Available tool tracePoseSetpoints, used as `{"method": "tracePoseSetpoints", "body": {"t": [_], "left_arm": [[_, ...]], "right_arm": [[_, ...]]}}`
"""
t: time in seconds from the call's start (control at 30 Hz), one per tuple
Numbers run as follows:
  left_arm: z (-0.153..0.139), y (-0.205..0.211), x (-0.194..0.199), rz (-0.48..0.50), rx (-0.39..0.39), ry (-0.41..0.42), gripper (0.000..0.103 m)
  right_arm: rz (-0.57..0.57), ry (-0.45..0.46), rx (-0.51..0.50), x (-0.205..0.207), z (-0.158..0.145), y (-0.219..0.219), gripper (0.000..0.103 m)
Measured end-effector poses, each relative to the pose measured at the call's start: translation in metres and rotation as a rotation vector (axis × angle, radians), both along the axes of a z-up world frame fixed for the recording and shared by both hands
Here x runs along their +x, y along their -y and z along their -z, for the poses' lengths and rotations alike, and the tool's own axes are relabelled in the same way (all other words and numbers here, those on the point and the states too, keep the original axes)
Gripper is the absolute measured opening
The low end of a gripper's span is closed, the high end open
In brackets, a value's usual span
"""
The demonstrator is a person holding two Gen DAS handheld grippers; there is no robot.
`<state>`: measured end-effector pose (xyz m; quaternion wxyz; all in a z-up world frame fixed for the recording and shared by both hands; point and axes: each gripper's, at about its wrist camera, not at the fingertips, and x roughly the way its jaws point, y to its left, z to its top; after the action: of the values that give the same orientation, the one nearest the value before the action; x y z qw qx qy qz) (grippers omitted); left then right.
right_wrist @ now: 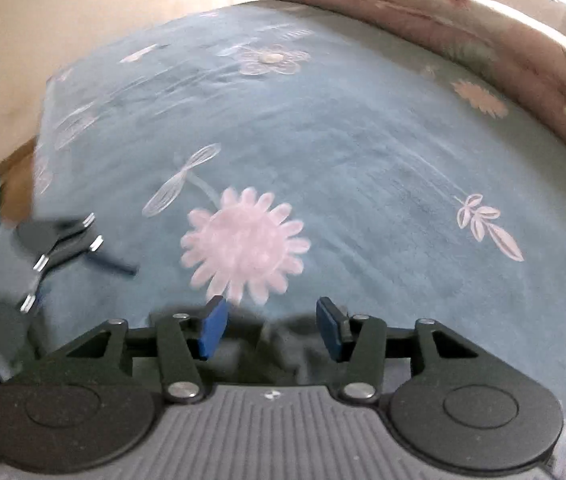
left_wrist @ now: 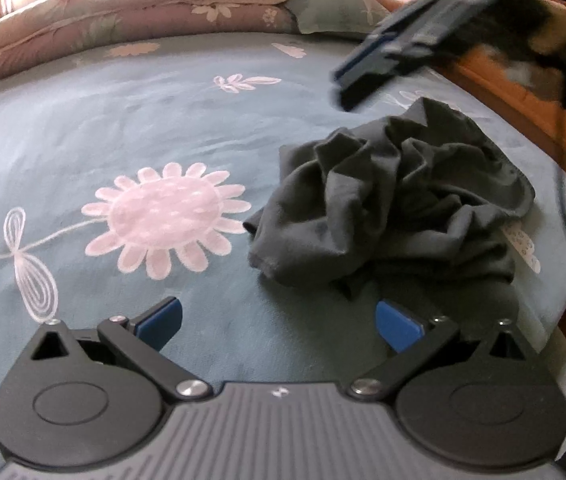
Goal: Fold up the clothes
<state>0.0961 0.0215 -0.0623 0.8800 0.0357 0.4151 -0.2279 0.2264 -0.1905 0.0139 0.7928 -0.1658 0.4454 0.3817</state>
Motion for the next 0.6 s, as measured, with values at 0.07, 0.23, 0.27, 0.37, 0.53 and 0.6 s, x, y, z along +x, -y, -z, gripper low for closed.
{"method": "tracePoseSetpoints", "body": {"t": [0.07, 0.23, 0.27, 0.37, 0.53, 0.6], "left_arm": [[0.002, -0.003, 0.0, -0.014, -0.008, -0.009, 0.102], [0.004, -0.009, -0.003, -0.028, -0.033, -0.023, 0.102], [0.005, -0.01, -0.003, -0.028, -0.035, -0.027, 0.102], [0.008, -0.014, -0.002, -0.029, -0.036, -0.033, 0.102], [0.011, -0.018, 0.001, -0.045, -0.037, -0.036, 0.102], [0.01, -0.02, 0.001, -0.053, -0.041, -0.034, 0.102]], "right_arm": [[0.031, -0.016, -0.063, 0.021, 0.022, -0.013, 0.055], [0.107, -0.125, -0.163, 0.048, 0.072, -0.018, 0.053], [0.101, -0.141, -0.147, 0.044, 0.073, -0.017, 0.043], [0.082, -0.182, -0.102, 0.031, 0.072, -0.015, 0.007], [0.049, -0.081, -0.045, 0.02, 0.031, -0.029, 0.006], [0.015, -0.037, -0.02, 0.018, 0.012, -0.04, 0.006]]}}
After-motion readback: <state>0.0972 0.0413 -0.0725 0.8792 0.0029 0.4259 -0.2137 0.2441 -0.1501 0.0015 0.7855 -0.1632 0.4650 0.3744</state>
